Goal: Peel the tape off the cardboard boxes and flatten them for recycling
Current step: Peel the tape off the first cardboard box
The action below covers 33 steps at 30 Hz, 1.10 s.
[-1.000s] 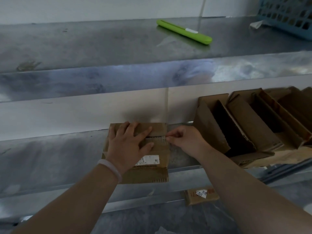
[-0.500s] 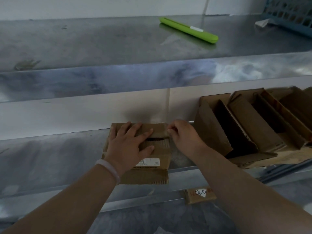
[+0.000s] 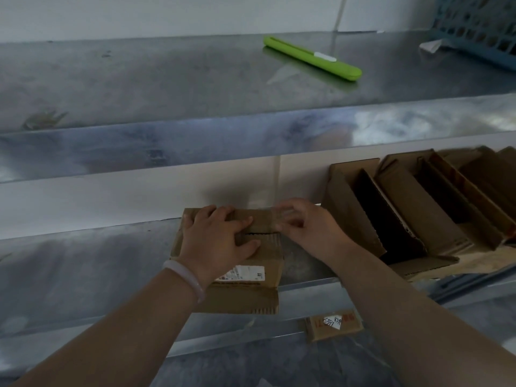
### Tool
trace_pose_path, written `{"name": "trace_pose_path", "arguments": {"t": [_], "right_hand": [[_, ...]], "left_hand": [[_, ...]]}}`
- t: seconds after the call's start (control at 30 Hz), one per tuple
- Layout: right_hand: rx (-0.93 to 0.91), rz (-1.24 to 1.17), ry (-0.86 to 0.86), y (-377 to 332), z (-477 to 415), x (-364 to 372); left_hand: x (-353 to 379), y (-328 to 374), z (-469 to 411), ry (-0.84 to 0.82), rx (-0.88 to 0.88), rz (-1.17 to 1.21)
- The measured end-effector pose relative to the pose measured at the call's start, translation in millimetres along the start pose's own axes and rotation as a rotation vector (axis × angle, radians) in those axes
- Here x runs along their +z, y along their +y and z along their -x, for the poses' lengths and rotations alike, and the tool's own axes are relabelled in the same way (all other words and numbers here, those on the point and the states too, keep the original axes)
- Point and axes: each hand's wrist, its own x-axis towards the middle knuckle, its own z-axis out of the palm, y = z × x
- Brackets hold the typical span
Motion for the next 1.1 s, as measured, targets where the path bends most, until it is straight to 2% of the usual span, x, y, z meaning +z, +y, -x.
{"name": "trace_pose_path", "arguments": {"t": [0.1, 0.23, 0.27, 0.37, 0.5, 0.6, 0.8, 0.97, 1.1], "right_hand": [[0.024, -0.099, -0.003, 4, 10, 6], [0.201, -0.417, 0.169, 12, 13, 11], [0.252, -0.402, 0.190, 13, 11, 12], [0.337, -0.370, 0.068, 17, 7, 21], [0.186, -0.081, 0.149, 21, 4, 30], [0.091, 0.035, 0.192, 22, 4, 30], [0.019, 0.166, 0.189, 26, -2, 29], [0.061, 0.062, 0.165, 27, -7, 31], [-0.033, 0.253, 0.074, 24, -12, 24]], "left_hand": [[2, 3, 1, 0.053, 0.002, -0.027], [10, 2, 6, 0.107, -0.009, 0.002], [11, 1, 7, 0.122, -0.008, 0.008], [13, -1, 8, 0.136, 0.007, 0.034], [13, -10, 9, 0.137, 0.034, 0.084], [10, -15, 11, 0.120, 0.057, 0.086], [7, -19, 14, 0.093, 0.089, 0.065], [6, -20, 14, 0.101, 0.105, 0.085], [7, -21, 13, 0.097, 0.122, 0.065]]}}
